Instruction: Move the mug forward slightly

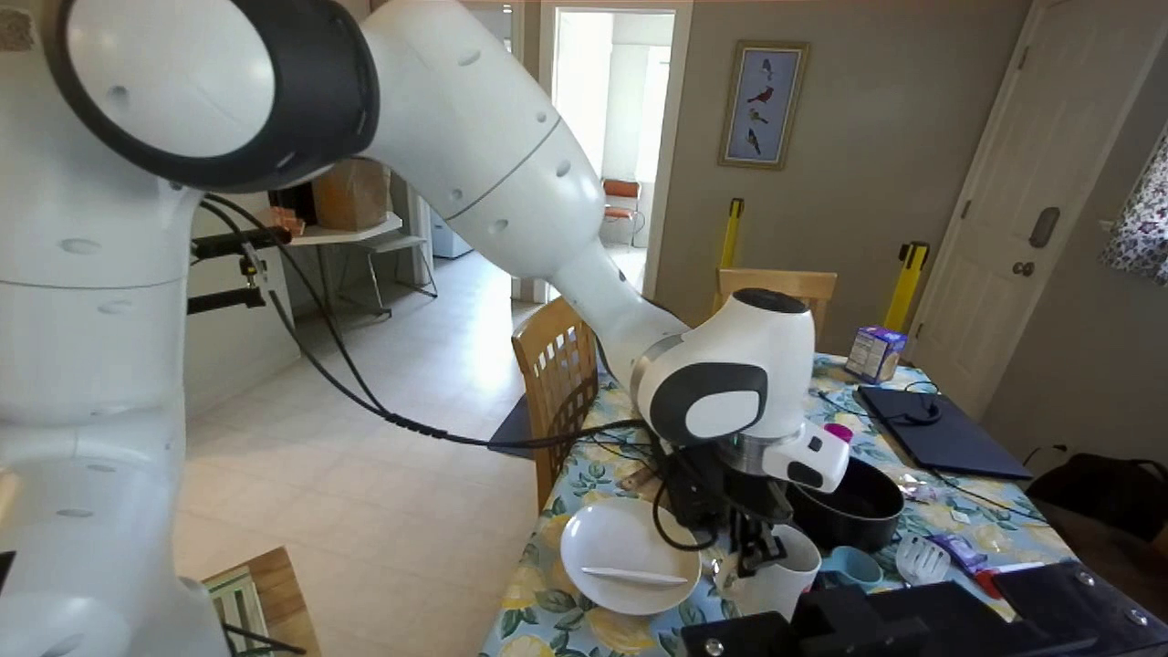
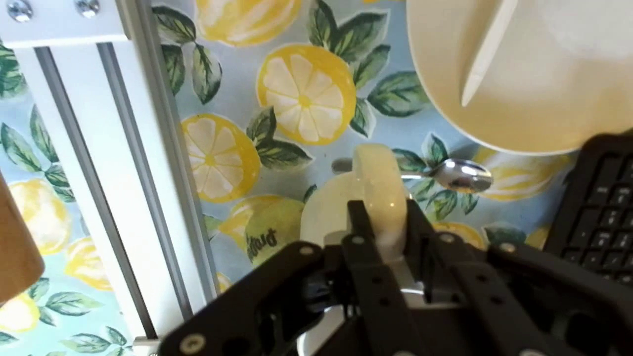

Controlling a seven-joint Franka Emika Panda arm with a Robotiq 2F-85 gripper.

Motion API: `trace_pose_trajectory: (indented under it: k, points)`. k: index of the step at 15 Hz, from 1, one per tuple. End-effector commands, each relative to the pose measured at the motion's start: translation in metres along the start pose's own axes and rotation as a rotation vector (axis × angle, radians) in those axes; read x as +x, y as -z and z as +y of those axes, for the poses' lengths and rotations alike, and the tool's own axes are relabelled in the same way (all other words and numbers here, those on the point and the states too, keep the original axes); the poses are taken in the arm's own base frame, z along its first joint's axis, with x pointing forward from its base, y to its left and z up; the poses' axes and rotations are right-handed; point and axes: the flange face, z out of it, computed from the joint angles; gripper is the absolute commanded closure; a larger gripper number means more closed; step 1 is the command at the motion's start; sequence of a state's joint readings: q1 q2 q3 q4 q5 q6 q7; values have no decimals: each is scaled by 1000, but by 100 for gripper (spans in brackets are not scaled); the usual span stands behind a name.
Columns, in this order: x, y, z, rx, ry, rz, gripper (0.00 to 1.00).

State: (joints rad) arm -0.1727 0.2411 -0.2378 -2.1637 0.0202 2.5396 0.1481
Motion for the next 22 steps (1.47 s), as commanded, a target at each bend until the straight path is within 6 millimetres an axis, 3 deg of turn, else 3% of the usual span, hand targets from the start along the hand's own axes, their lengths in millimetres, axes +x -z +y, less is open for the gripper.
trace_pose_trajectory:
  k: [1, 8, 9, 14, 15, 22]
  points:
    - [-39, 12, 10, -15, 96, -17, 95]
    - [-69, -13, 24, 11, 91, -10, 95]
    - [-62, -16, 19, -22, 93, -48, 80]
    - [-68, -22, 23, -13, 88, -41, 80]
    - [-66, -23, 21, -13, 91, -41, 95]
    - [-91, -39, 37, 7, 61, -2, 95]
